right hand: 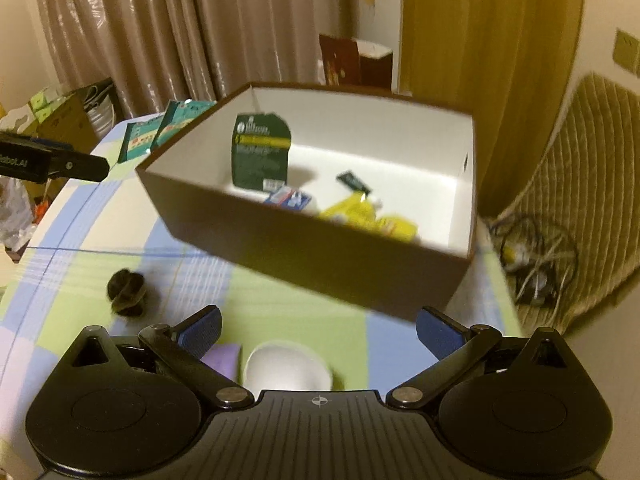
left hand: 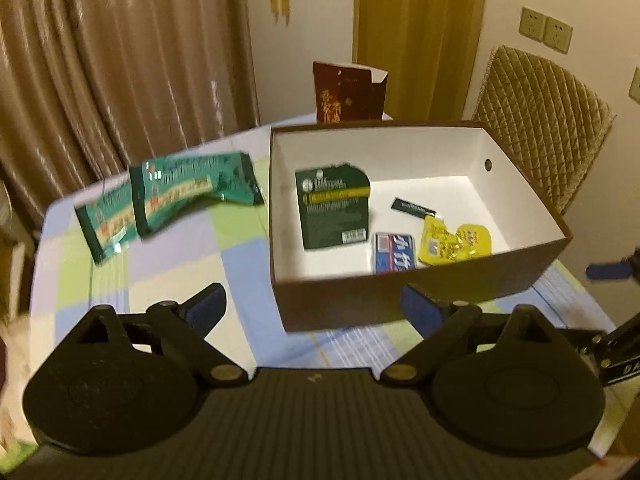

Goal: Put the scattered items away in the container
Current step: 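Withdraw both tools from the box toward the items on the table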

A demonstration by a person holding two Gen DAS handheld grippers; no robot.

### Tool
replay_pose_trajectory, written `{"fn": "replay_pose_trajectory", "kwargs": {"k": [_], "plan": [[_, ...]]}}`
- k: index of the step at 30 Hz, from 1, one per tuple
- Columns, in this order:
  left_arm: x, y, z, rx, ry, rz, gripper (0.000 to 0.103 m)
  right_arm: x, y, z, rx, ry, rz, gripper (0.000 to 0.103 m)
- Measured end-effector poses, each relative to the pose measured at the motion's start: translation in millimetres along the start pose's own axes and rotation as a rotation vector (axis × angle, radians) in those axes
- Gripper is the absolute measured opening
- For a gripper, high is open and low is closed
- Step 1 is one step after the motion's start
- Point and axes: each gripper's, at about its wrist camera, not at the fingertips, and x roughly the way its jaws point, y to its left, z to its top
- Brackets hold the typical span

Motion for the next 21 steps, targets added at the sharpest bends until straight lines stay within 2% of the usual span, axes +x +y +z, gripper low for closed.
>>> {"fn": "replay_pose_trajectory", "kwargs": {"k": [11,21], "plan": [[-11.5,-6.7,-52.4,-0.012,0.046,-0.009,0.092,-11.6,13.7,-29.3,0.066,0.030,-0.001,0.101],[-17.4,-15.6,-70.9,0.001,0.053,-0.009,0.092,-13.4,22.9,-35.2,0.068,0.036,-0.002,0.101]]}}
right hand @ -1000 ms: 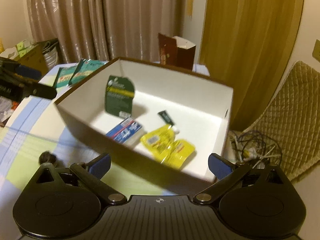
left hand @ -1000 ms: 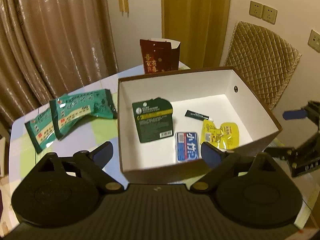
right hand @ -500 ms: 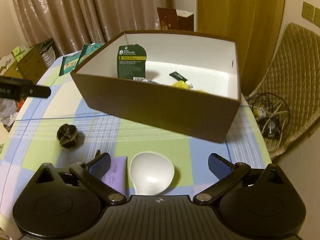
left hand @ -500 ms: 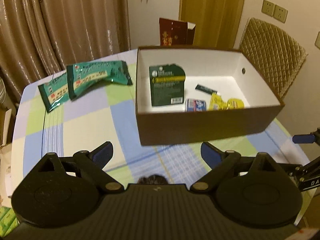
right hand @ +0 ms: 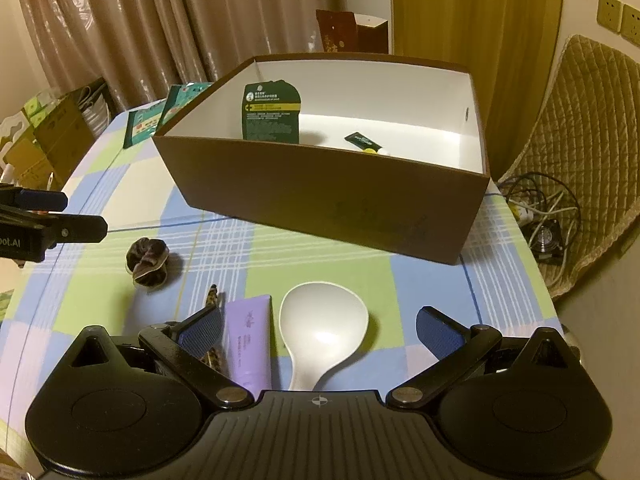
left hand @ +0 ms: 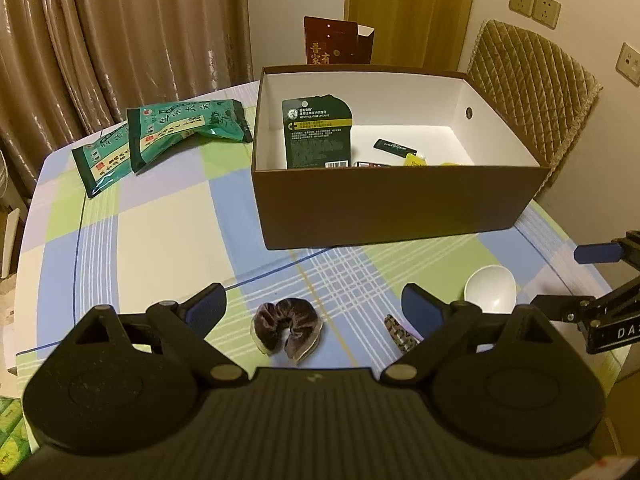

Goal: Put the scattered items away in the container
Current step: 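Withdraw both tools from the box toward the items on the table, then grasp the white plastic spoon by its handle with the right gripper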

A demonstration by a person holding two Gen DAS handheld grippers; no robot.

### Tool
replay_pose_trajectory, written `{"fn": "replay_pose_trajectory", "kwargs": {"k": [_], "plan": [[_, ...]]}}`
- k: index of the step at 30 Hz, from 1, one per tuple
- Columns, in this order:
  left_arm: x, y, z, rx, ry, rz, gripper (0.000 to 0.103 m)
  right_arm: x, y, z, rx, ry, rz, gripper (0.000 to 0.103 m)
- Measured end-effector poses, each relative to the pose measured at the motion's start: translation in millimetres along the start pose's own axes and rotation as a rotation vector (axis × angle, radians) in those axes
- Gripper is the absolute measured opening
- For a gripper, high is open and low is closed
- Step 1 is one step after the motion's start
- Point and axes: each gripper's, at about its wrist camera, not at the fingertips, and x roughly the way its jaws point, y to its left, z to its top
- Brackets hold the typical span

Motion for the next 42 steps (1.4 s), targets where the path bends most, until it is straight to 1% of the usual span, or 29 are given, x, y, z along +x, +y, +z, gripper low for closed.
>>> {"fn": "replay_pose_trajectory", "kwargs": {"k": [6,12,17,22,23,24,25,27,29,30,31,33,36,38,39,40,42], "plan": [[2.4,-2.3,-11.1,0.008,0.019,0.003,0.092,3.1,1.0,-8.5,0.006,0.024,0.000,0.101],[9.0,-4.1,-22.0,0.004,0.055,0.004,0.092,7.4,1.4,-16.5,0.020,0.049,0.001,0.101],[12.5,-6.7,-29.7,0.009,0.076,0.004,0.092,9.2,0.3,-21.1,0.032,0.056,0.001,0.101],[16.3,-5.7,-34.9,0.007,0.092,0.007,0.092,11.6,-8.4,-30.4,0.097,0.050,0.018,0.100],[17.4,-4.9,-35.9,0.006,0.097,0.010,0.092,13.2,-10.9,-33.3,0.119,0.049,0.028,0.097],[18.4,-3.8,-36.8,0.005,0.100,0.012,0.092,16.5,-14.1,-36.8,0.144,0.055,0.045,0.084],[19.1,-3.0,-37.4,0.004,0.103,0.013,0.092,20.7,-17.8,-39.5,0.173,0.068,0.066,0.069],[21.4,-0.7,-38.2,-0.001,0.109,0.014,0.092,30.7,-26.8,-46.4,0.249,0.095,0.105,0.056],[23.2,1.7,-38.5,-0.006,0.113,0.016,0.092,39.4,-33.6,-53.6,0.305,0.116,0.128,0.048],[23.6,2.5,-38.8,-0.007,0.115,0.018,0.092,43.2,-36.6,-57.4,0.325,0.127,0.140,0.039],[24.4,3.7,-39.0,-0.009,0.117,0.018,0.092,44.7,-39.7,-60.9,0.345,0.121,0.156,0.036],[25.8,5.9,-39.6,-0.012,0.121,0.019,0.092,45.0,-44.6,-63.2,0.374,0.108,0.189,0.034],[29.7,8.8,-40.7,-0.017,0.131,0.023,0.092,48.3,-46.2,-62.3,0.390,0.103,0.216,0.029],[32.1,10.7,-41.3,-0.023,0.135,0.024,0.092,49.0,-41.3,-60.0,0.362,0.102,0.199,0.026],[32.9,11.5,-41.3,-0.026,0.136,0.024,0.092,49.2,-37.6,-59.2,0.338,0.102,0.179,0.019],[33.6,12.1,-41.4,-0.029,0.137,0.023,0.092,49.6,-33.1,-58.1,0.309,0.103,0.154,0.015],[34.8,13.3,-41.1,-0.033,0.138,0.023,0.092,50.6,-25.3,-56.4,0.263,0.102,0.117,0.014]]}}
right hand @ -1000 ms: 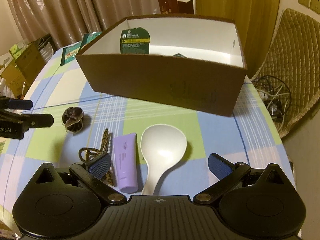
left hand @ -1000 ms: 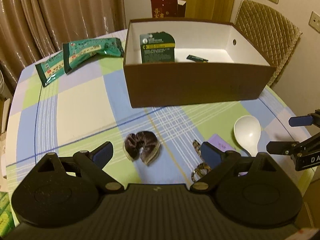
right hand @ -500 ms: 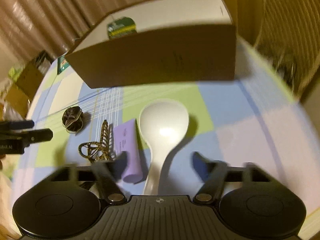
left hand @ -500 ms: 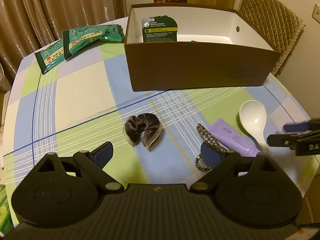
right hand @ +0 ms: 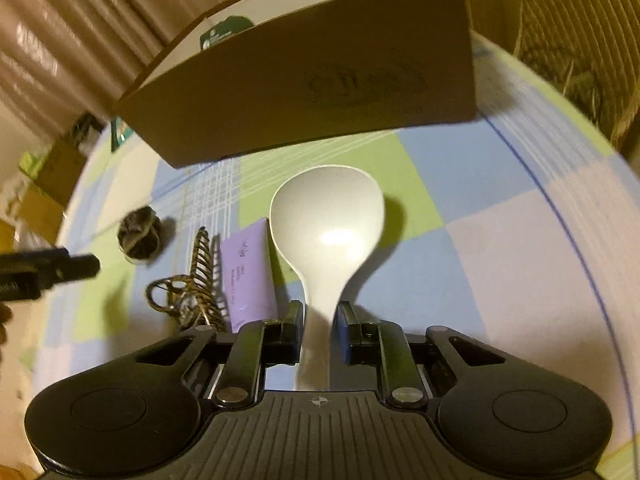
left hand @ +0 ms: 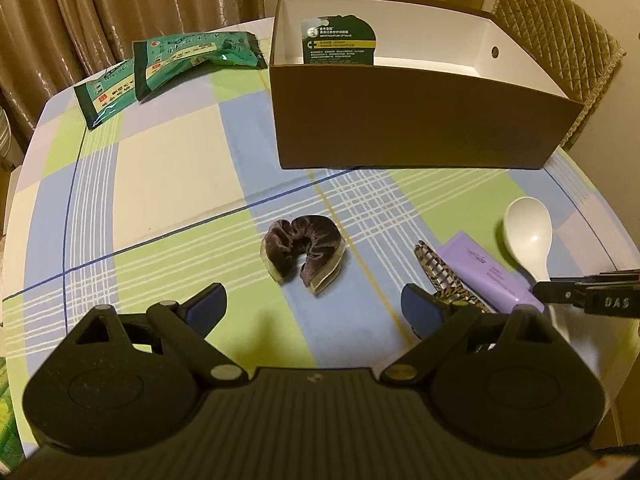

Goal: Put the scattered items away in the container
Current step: 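Grasp the white plastic spoon by its handle with the right gripper, then grasp the brown velvet scrunchie with the left gripper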

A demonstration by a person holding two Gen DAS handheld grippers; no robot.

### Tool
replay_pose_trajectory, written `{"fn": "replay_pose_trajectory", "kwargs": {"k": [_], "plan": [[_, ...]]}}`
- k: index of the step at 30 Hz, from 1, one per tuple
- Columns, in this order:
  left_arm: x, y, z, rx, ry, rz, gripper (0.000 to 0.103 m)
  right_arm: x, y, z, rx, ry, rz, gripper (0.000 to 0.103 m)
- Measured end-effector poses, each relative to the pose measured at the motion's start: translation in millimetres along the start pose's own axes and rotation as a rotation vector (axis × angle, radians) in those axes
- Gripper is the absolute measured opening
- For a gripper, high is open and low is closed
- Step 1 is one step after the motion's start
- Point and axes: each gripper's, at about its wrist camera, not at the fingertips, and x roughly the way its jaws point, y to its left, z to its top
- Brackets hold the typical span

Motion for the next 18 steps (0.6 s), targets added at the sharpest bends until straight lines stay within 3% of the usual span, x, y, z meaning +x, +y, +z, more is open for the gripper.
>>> {"fn": "replay_pose_trajectory", "kwargs": {"k": [8,13,18], "plan": [[4.5,-0.3,0.2,0.002,-0.001,-0.002,0.092,9.4,29.0,-7.8,-0.200,-0.015,-0.127,0.010],[8.3,0.7,0.2,0.018,-0.007,0.000,0.092,3.4,14.4,-4.6,-0.146,-0.019,-0.119,0.002],[17.7,6.0,2.7,0.046,-0.025,0.015,0.091,-1.1,-9.1,2.6,-0.045,-0.019,-0.099,0.001]]}}
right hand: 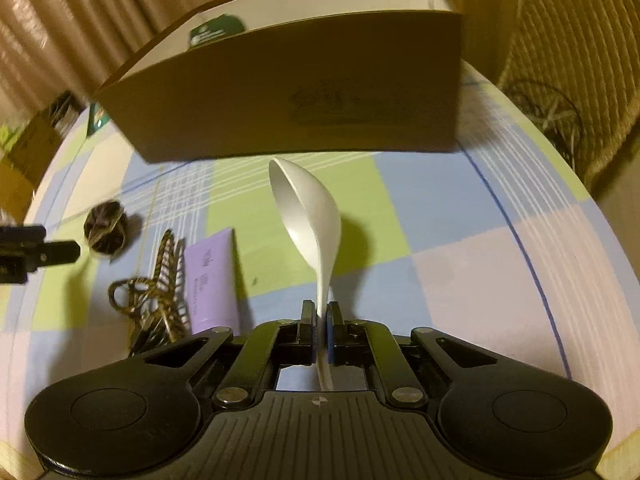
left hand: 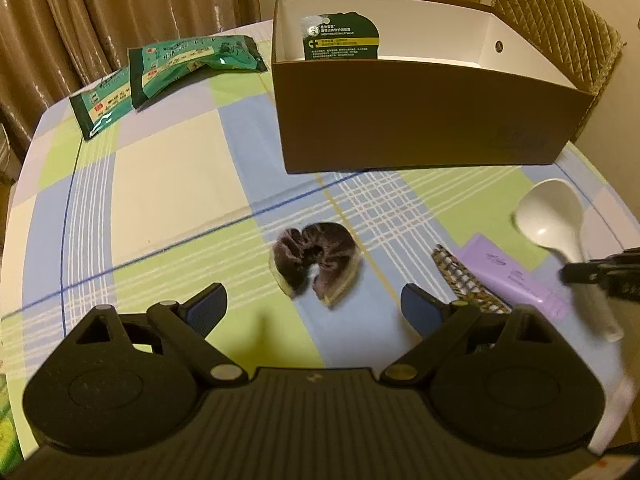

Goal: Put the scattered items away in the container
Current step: 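Grasp the brown velvet scrunchie with the left gripper, then carry scrunchie with left gripper while right carries spoon over the box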

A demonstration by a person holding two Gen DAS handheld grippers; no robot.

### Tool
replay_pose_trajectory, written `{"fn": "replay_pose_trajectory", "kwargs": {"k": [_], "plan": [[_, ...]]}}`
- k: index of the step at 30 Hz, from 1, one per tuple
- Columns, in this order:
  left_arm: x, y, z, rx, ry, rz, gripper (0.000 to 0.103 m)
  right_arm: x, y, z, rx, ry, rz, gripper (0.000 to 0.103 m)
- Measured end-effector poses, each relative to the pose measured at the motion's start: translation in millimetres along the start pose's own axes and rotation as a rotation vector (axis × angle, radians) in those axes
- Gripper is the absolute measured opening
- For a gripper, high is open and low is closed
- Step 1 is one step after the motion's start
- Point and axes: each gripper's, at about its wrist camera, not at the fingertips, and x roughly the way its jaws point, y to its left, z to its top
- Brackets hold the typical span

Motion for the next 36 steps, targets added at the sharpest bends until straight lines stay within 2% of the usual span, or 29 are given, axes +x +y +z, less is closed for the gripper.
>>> {"fn": "replay_pose_trajectory", "kwargs": {"k": [4,10,13,15,17,21,29,36], "plan": [[14.0,4.6,6.0,0.028,-0.008,-0.004,0.088,-1.0,-18.3,4.3,0.069,0.003,0.016,0.001],[37.1,7.2,13.7,0.045,0.000,-0.054,0.079,-3.3,-32.9,9.6,0.133,0.003,0.038,0.001],[46.0,7.4,14.9,0.041,0.011,-0.081,0.068,-5.9,-38.5,10.5,0.161,0.003,0.047,0.001],[51.3,7.0,15.2,0.043,0.023,-0.085,0.045,-7.6,-41.2,10.8,0.172,0.002,0.049,0.001],[54.8,6.9,14.8,0.044,0.030,-0.092,0.033,-8.6,-43.4,10.2,0.186,0.002,0.055,0.001],[48.7,6.7,12.4,0.051,0.009,-0.094,0.020,-11.9,-45.1,11.8,0.201,0.000,0.069,0.001],[18.8,10.1,13.0,0.036,-0.034,-0.099,0.018,-21.0,-41.6,20.5,0.199,-0.018,0.096,0.001],[-11.4,6.2,28.8,0.038,-0.109,-0.131,0.018,-30.7,-36.7,32.9,0.180,-0.032,0.117,0.001]]}}
